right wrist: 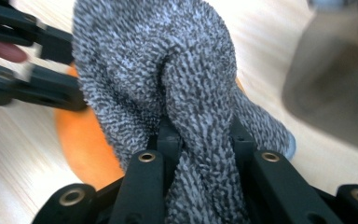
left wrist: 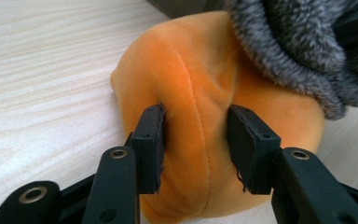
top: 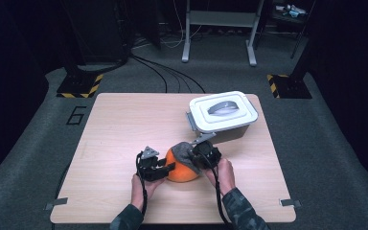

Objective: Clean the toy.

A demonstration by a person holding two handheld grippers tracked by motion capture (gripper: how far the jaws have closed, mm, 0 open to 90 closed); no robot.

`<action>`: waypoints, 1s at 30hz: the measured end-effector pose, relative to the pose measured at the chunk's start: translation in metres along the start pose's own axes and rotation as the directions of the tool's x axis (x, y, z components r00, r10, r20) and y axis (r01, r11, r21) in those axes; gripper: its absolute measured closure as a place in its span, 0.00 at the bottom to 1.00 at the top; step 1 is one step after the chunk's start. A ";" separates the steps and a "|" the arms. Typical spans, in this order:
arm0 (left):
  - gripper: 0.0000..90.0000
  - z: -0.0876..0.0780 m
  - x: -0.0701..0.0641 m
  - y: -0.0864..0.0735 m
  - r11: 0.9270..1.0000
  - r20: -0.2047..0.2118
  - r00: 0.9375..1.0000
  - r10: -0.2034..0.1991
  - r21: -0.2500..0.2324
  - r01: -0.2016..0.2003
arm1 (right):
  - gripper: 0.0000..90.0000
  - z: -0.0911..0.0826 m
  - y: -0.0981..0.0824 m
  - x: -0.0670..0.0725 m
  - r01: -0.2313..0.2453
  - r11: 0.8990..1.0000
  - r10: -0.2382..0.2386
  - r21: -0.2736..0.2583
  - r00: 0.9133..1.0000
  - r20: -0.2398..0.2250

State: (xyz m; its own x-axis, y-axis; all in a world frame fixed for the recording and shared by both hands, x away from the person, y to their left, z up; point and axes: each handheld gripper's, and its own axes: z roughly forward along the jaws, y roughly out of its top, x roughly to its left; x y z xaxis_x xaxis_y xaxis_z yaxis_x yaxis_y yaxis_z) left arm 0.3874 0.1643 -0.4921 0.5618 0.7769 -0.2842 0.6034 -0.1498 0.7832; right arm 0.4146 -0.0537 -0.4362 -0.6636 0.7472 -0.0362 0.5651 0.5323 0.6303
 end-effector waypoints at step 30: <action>0.72 -0.002 0.004 -0.007 0.998 0.057 0.997 -0.056 0.037 0.054 | 0.82 -0.004 0.010 0.013 0.049 0.999 -0.049 -0.014 0.999 0.005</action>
State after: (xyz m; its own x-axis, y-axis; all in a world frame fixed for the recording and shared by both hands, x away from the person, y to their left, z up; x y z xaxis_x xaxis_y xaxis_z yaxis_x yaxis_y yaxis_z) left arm 0.3838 0.1695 -0.4978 0.5583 0.7481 -0.3587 0.6533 -0.1299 0.7459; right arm 0.4092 -0.0400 -0.4273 -0.6876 0.7226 -0.0711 0.5251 0.5625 0.6387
